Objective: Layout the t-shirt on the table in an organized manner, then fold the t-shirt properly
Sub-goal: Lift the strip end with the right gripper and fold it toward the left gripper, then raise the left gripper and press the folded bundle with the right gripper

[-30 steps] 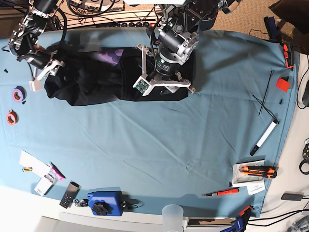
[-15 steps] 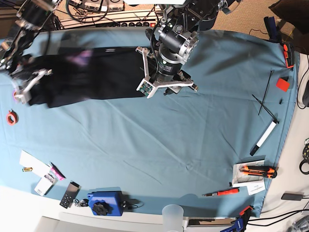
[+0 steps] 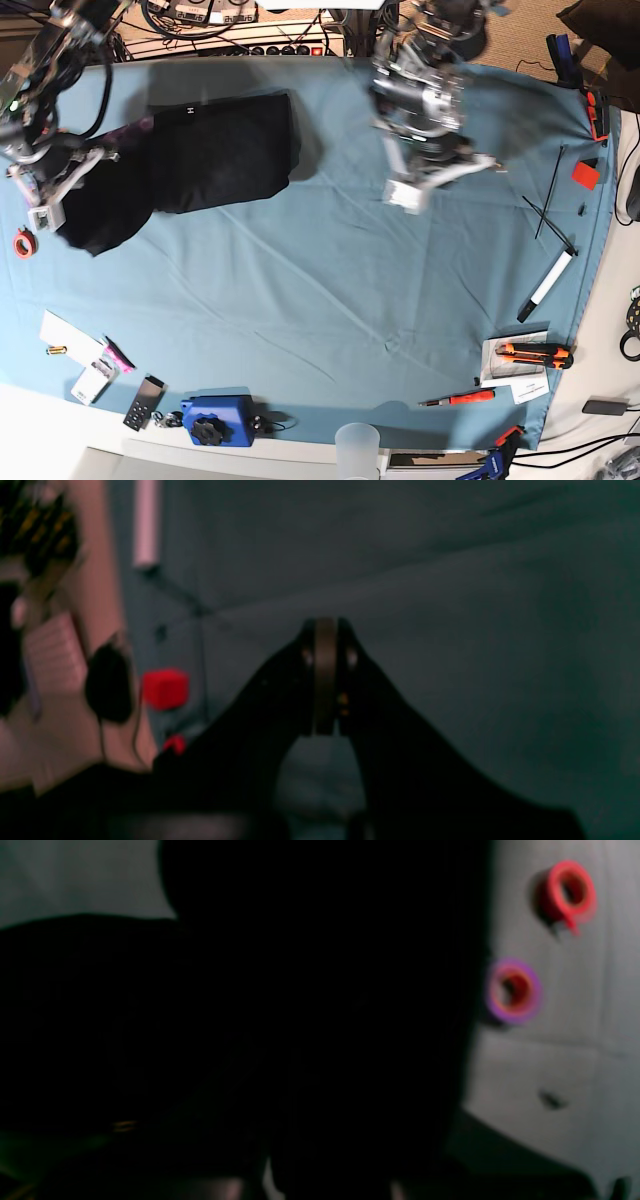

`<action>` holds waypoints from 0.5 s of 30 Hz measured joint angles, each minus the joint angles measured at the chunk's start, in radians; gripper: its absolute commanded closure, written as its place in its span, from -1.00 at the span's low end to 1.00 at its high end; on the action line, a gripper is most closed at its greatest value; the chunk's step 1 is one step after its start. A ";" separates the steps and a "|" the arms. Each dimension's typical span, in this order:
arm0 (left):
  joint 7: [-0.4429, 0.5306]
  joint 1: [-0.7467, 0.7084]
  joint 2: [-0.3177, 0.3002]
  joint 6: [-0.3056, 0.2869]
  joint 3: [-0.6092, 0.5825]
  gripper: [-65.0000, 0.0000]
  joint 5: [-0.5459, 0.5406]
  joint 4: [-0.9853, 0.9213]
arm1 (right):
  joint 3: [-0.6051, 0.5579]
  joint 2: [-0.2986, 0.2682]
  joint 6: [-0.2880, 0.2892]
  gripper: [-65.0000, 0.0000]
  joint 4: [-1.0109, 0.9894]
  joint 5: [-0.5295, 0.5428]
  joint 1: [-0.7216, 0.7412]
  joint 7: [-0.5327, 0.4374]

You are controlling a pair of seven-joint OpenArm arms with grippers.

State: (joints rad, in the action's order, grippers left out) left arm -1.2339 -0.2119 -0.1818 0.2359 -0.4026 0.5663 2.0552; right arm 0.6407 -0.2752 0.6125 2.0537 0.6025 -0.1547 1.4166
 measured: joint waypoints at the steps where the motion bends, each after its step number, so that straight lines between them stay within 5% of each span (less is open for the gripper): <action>1: 0.000 -0.005 -0.005 0.000 0.030 1.00 -0.024 0.000 | -0.002 0.014 0.000 1.00 0.023 0.013 -0.011 0.001; 8: 0.005 -0.011 -0.016 -0.004 0.209 1.00 -0.111 0.000 | -0.225 0.045 0.026 1.00 0.063 0.024 -0.057 0.000; 15: 0.015 -0.012 -0.015 -0.031 0.255 1.00 -0.161 0.000 | -0.494 0.045 0.028 1.00 0.063 0.019 -0.056 -0.002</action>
State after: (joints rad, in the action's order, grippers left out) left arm -1.2186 -0.2237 -0.1970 0.2047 -0.1474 0.4057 2.0552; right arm 0.1467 -0.2302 0.6403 2.1162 0.6220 -0.2108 1.4143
